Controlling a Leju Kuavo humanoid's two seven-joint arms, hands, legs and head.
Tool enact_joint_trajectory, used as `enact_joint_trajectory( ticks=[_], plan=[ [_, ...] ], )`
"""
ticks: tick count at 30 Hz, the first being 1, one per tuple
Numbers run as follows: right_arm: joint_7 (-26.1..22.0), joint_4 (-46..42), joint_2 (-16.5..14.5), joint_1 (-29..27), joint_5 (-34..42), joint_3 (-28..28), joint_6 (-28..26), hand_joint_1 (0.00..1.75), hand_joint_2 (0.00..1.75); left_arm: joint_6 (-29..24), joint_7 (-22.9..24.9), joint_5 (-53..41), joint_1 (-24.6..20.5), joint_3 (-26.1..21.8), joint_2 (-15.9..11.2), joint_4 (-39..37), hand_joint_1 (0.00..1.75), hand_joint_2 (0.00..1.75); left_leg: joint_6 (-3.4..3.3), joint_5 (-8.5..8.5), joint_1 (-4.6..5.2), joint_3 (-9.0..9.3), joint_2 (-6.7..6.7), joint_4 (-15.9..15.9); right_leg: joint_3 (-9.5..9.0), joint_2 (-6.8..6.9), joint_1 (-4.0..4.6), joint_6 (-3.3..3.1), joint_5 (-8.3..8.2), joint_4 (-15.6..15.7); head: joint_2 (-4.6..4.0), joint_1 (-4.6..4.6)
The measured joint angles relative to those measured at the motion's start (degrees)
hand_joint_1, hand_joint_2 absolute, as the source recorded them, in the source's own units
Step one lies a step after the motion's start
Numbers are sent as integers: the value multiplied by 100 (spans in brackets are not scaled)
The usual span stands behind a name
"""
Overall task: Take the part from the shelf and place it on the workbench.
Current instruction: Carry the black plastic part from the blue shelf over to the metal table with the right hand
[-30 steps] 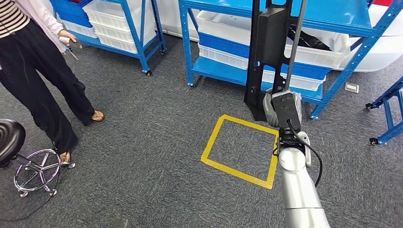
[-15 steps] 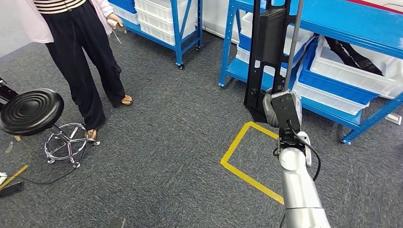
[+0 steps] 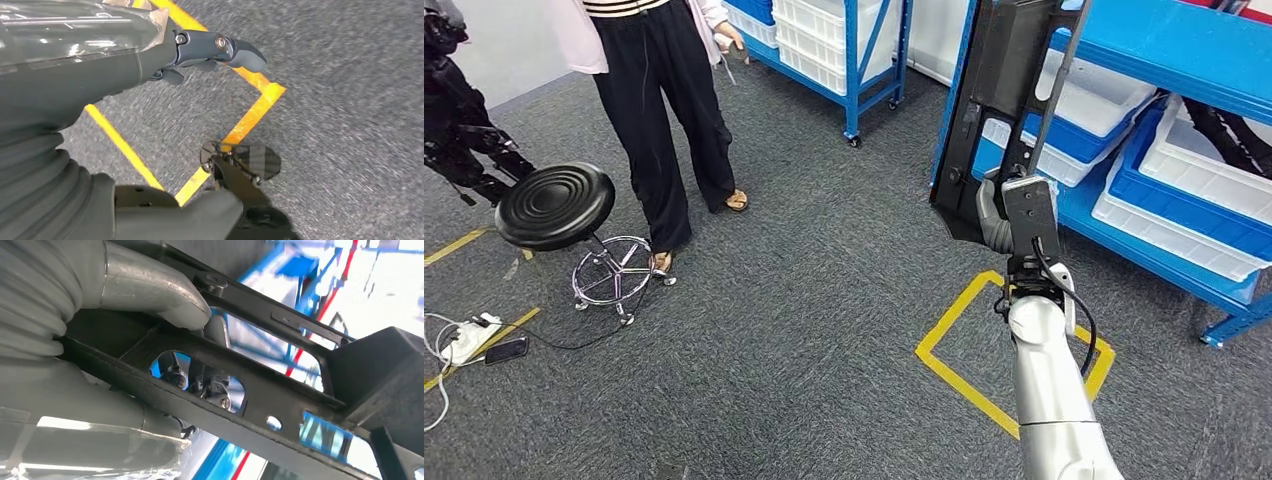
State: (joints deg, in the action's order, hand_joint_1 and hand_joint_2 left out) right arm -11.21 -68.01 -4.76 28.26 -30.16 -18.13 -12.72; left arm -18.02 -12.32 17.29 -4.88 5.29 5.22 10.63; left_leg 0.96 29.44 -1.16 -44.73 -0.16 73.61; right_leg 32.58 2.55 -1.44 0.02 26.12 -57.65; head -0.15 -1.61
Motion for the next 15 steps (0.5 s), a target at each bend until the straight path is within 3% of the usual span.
enact_joint_trajectory(
  ticks=[1, 3, 5, 8, 10, 12, 14, 15],
  plan=[
    [0, -4, -1, 0, 0, -1, 0, 175, 175, -1, 5, -9, 2, 0, -1, 0, 0, 175, 24, -149, -29, 119, 49, -233, -10, 64, -8, 14, 11, -2, 0, -1],
    [-1, -28, -3, 2, 3, -1, 0, 175, 175, -3, 9, -24, -7, 0, 3, 2, 0, 175, 48, -468, -45, 551, 305, -1001, -43, 170, 2, 73, 51, -10, 0, -12],
    [-2, -78, -1, 16, 16, 3, 0, 175, 175, -1, 10, -38, -23, 0, 13, 3, 0, 175, 6, -584, -17, 795, 474, -1448, -75, 271, 49, 152, 91, -11, 0, 2],
    [-11, -166, -6, 31, 48, 7, 5, 175, 175, 3, 14, -61, -27, -1, 15, 3, 0, 175, -144, -593, 46, 800, 296, -1516, -117, 401, 67, 278, 130, 6, 0, 43],
    [-18, -219, -4, 28, 68, 8, 13, 175, 175, 2, 18, -81, -28, -2, 9, 3, 0, 175, -253, -631, 45, 819, 162, -1559, -2, 178, 30, 305, 287, -258, 0, 56],
    [-24, -249, 10, 15, 83, 9, 20, 175, 175, 2, 20, -100, -43, -4, 4, 3, 0, 175, -322, -647, 39, 822, 16, -1572, 367, -136, 19, 266, 607, -1000, 0, 76],
    [-25, -277, 32, -5, 91, 10, 33, 175, 175, 2, 28, -116, -48, -3, 10, 2, 0, 175, -342, -647, 52, 821, -161, -1570, 737, -233, 38, 267, 807, -1677, 0, 84],
    [-17, -309, 40, -7, 92, 10, 46, 175, 175, 3, 34, -128, -46, -3, 12, 2, 0, 175, -342, -648, 58, 822, -254, -1568, 793, -249, 48, 294, 774, -1726, 0, 87]
  ],
)
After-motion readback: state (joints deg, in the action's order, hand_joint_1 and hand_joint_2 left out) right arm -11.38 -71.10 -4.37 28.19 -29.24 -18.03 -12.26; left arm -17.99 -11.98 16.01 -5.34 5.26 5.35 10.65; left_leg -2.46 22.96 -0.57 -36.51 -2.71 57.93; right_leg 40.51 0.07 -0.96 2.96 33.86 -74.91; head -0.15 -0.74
